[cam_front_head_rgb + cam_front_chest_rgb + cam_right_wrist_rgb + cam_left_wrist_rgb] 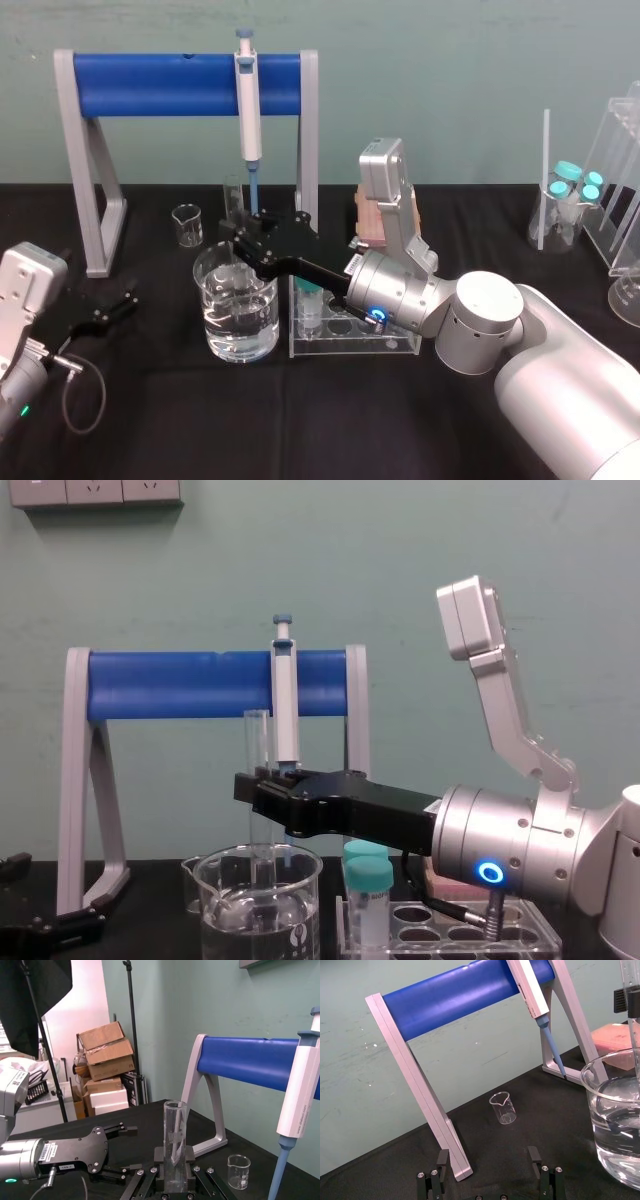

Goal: Hold the test tube with one hand and immerse one end into the beaker, then return it to the test tube rack.

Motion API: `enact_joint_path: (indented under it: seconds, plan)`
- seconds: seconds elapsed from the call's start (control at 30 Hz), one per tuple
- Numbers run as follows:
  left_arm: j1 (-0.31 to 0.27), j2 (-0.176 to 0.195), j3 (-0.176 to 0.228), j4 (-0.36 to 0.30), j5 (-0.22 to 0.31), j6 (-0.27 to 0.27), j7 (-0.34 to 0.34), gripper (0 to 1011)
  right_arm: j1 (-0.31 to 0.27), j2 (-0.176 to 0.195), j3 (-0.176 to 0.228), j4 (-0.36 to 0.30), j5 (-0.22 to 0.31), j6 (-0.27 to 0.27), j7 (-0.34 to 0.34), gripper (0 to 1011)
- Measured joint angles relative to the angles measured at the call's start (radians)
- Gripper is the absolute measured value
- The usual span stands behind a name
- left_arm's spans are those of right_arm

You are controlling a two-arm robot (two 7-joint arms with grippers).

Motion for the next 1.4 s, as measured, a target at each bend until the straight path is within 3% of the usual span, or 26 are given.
enact_joint_path:
  seconds: [1.4]
  plan:
    - [0.0,0.0,0.0,0.0,0.0,0.0,0.0,1000,-0.007,0.005,-0.001,-0.013,-0.002,0.002,-0.007,226]
